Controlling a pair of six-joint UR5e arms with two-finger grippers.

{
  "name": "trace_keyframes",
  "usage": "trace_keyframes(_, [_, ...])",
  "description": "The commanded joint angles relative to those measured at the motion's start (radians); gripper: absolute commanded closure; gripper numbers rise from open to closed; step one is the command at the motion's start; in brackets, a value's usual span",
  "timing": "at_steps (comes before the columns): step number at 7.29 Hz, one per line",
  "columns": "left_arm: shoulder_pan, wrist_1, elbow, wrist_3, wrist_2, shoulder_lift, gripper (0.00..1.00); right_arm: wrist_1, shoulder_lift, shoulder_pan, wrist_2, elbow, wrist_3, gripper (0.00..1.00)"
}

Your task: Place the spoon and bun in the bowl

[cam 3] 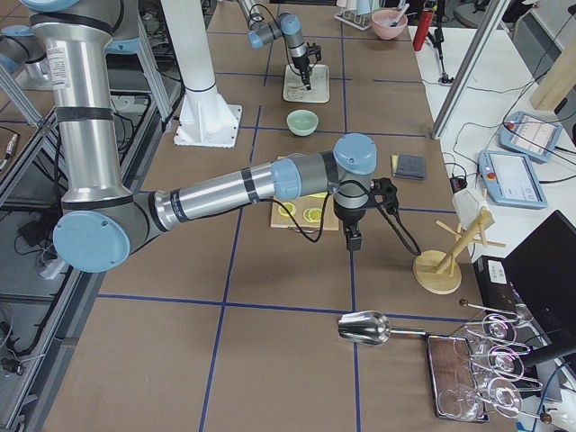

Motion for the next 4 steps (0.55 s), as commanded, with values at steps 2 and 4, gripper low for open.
trace_keyframes(2, [-0.003, 0.004, -0.031, -0.214, 0.011, -0.067, 1.0, 0.002, -0.002, 0.0, 0.0, 0.003, 0.002, 0.0])
trace_keyframes(4, [0.002, 0.148, 0.01, -0.428, 0.061, -0.227, 1.0, 0.0, -0.003, 0.0, 0.0, 0.004, 0.002, 0.0])
